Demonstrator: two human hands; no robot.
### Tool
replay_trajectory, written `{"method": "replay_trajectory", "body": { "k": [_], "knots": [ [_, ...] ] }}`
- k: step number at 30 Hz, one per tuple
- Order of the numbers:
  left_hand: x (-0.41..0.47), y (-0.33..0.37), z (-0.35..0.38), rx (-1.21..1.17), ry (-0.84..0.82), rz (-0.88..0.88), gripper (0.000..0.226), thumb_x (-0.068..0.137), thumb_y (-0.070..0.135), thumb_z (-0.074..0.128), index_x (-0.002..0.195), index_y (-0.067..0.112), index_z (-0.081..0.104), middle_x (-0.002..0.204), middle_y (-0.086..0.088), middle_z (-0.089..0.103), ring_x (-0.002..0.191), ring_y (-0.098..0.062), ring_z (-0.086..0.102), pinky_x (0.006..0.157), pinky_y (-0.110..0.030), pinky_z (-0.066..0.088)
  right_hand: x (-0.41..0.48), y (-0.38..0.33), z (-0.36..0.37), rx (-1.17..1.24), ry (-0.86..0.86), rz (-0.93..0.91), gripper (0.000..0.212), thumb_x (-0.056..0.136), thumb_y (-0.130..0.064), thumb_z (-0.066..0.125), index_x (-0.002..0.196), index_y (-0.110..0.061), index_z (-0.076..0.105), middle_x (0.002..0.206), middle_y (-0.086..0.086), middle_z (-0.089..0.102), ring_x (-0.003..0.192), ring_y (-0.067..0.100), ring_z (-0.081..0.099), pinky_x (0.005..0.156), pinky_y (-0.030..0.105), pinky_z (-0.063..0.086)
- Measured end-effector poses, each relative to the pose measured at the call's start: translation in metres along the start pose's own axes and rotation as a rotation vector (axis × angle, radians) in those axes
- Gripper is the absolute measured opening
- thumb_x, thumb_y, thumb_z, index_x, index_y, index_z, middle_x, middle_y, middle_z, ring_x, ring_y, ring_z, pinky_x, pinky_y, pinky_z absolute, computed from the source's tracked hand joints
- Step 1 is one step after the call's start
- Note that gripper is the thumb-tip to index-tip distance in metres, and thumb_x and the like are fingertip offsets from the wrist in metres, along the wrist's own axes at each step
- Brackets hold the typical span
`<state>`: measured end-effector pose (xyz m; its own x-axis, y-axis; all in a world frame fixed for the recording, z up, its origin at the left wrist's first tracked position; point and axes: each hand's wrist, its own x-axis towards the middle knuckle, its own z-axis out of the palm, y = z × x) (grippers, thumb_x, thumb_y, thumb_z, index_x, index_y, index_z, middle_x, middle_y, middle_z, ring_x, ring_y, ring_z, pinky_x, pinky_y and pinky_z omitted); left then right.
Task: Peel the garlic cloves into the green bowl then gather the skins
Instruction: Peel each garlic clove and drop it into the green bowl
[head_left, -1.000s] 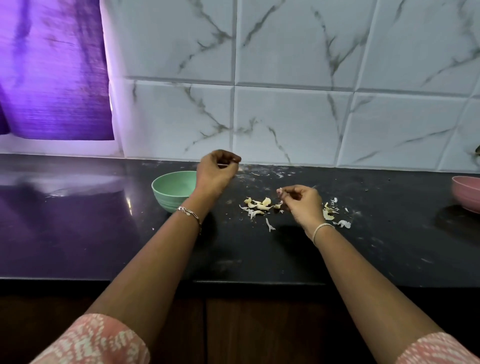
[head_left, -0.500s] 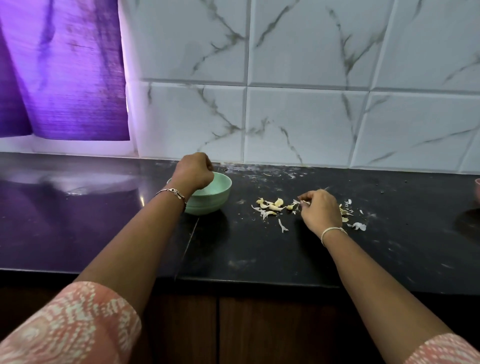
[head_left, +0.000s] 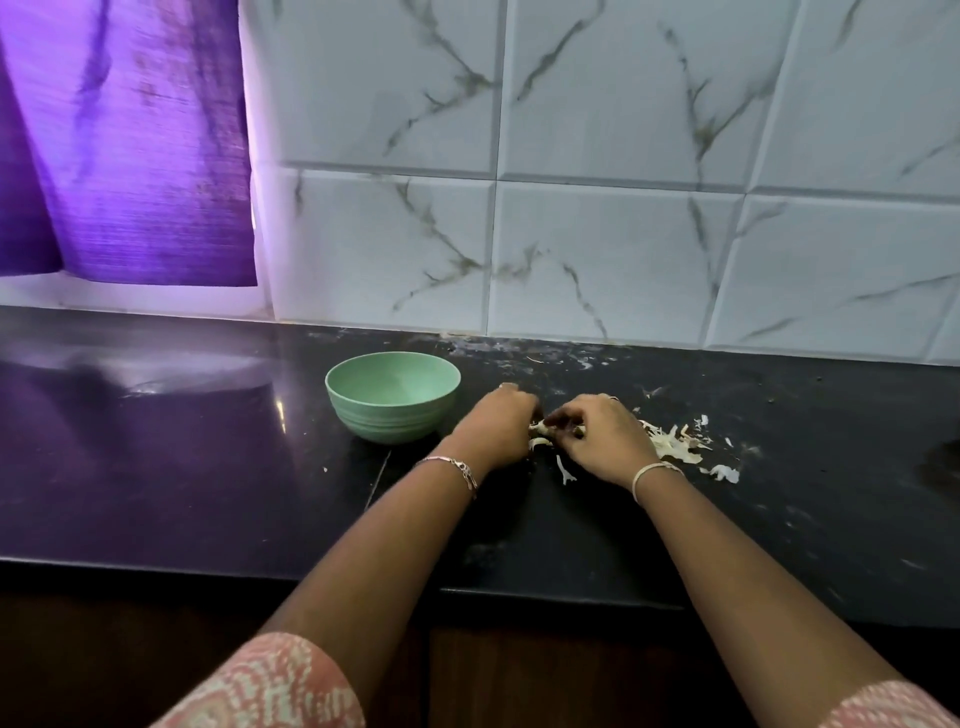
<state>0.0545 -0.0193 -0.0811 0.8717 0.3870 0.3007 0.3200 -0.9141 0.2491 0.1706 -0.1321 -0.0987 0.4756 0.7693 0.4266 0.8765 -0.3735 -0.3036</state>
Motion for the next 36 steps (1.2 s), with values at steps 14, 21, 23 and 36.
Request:
{"method": "replay_trajectory", "body": {
  "k": [14, 21, 23, 36],
  "knots": [
    [0.001, -0.023, 0.021, -0.247, 0.2, -0.131, 0.028, 0.084, 0.005, 0.055, 0.107, 0.011, 0.069, 0.108, -0.013, 0.065, 0.102, -0.025, 0.061, 0.091, -0.028, 0.045, 0.012, -0.003, 0.008, -0.045, 0.041, 0.001, 0.015, 0.089, -0.028, 0.064, 0.104, -0.027, 0.068, 0.095, -0.006, 0.069, 0.099, 0.017, 0.057, 0.079, 0.03, 0.043],
    [-0.004, -0.014, 0.018, -0.357, 0.286, -0.082, 0.018, 0.085, 0.022, 0.068, 0.103, 0.017, 0.069, 0.095, 0.001, 0.064, 0.084, -0.013, 0.06, 0.079, -0.022, 0.047, 0.006, 0.006, -0.005, 0.46, 0.07, 0.154, 0.013, 0.095, -0.018, 0.059, 0.097, -0.023, 0.071, 0.088, -0.004, 0.07, 0.081, 0.013, 0.063, 0.073, 0.024, 0.048],
    [-0.007, -0.011, 0.017, -0.446, 0.286, -0.064, 0.023, 0.084, 0.021, 0.072, 0.106, 0.017, 0.069, 0.093, 0.006, 0.067, 0.078, -0.009, 0.06, 0.074, -0.014, 0.045, 0.0, 0.001, -0.009, 0.672, 0.009, 0.18, 0.015, 0.096, -0.016, 0.059, 0.091, -0.024, 0.07, 0.089, 0.002, 0.072, 0.079, 0.016, 0.062, 0.074, 0.027, 0.049],
    [-0.02, 0.003, 0.019, -0.649, 0.385, -0.089, 0.013, 0.079, 0.013, 0.077, 0.08, 0.018, 0.065, 0.074, 0.012, 0.068, 0.063, -0.003, 0.061, 0.062, -0.015, 0.05, -0.016, -0.008, -0.014, 1.033, -0.119, 0.261, 0.006, 0.093, -0.013, 0.063, 0.092, -0.01, 0.068, 0.07, -0.001, 0.068, 0.058, 0.001, 0.053, 0.058, 0.015, 0.044]
  ]
}}
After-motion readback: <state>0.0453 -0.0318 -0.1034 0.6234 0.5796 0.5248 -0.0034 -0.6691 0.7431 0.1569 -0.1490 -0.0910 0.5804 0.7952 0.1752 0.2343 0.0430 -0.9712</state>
